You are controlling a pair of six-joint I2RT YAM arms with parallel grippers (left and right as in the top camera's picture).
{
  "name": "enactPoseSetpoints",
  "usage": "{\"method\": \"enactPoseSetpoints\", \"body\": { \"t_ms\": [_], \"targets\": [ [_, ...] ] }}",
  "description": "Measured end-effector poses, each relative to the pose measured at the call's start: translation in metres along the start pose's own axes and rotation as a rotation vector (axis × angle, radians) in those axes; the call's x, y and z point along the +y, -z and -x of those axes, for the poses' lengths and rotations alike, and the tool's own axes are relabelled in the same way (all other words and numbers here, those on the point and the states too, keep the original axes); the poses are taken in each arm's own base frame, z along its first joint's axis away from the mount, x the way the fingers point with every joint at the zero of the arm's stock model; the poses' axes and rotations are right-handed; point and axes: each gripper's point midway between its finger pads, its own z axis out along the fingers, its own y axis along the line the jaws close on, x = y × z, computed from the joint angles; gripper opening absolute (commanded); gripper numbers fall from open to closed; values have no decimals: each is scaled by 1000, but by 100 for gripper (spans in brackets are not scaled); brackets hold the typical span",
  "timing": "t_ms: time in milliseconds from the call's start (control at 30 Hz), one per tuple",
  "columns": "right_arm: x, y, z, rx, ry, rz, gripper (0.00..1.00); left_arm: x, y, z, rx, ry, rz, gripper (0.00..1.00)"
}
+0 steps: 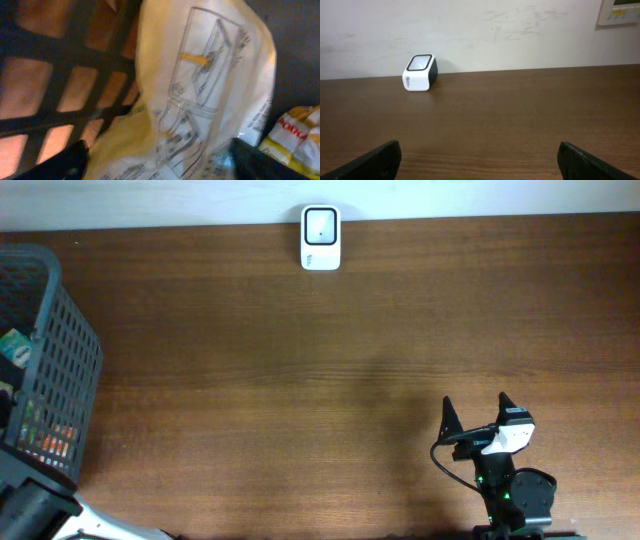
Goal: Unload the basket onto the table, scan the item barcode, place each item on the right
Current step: 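Reach the left gripper into the grey basket and grasp the yellow-white bag, then lift the bag out with the left gripper and drop it mid-table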
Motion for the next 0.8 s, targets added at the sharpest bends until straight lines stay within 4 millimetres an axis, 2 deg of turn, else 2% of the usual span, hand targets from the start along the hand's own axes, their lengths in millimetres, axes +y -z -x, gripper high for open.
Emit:
{"method": "enactPoseSetpoints", "body": {
  "t_ms": [67, 200, 400, 533, 600, 667, 733, 800],
  "targets": [
    [0, 0, 0, 0, 1, 0, 99, -3, -1, -3, 9, -2, -15, 19],
    [0, 0, 0, 0, 1, 0, 99, -7, -2, -4, 12, -7, -31, 2],
    [0, 0, 0, 0, 1, 0, 99, -14, 1, 0, 10, -29, -40, 0],
    [0, 0, 0, 0, 0, 0, 99, -23, 15, 16, -30, -23, -38, 0],
    [0, 0, 0, 0, 1, 0, 99, -24, 39, 35, -91, 22, -27, 0],
    [0, 0, 0, 0, 0, 0, 99, -18, 76, 59, -186, 80, -5, 0],
    [0, 0, 0, 0, 0, 0, 99, -4, 119, 85, -303, 144, 31, 0],
    [0, 0, 0, 0, 1, 0, 99, 15, 179, 112, -461, 199, 77, 0]
  ]
}}
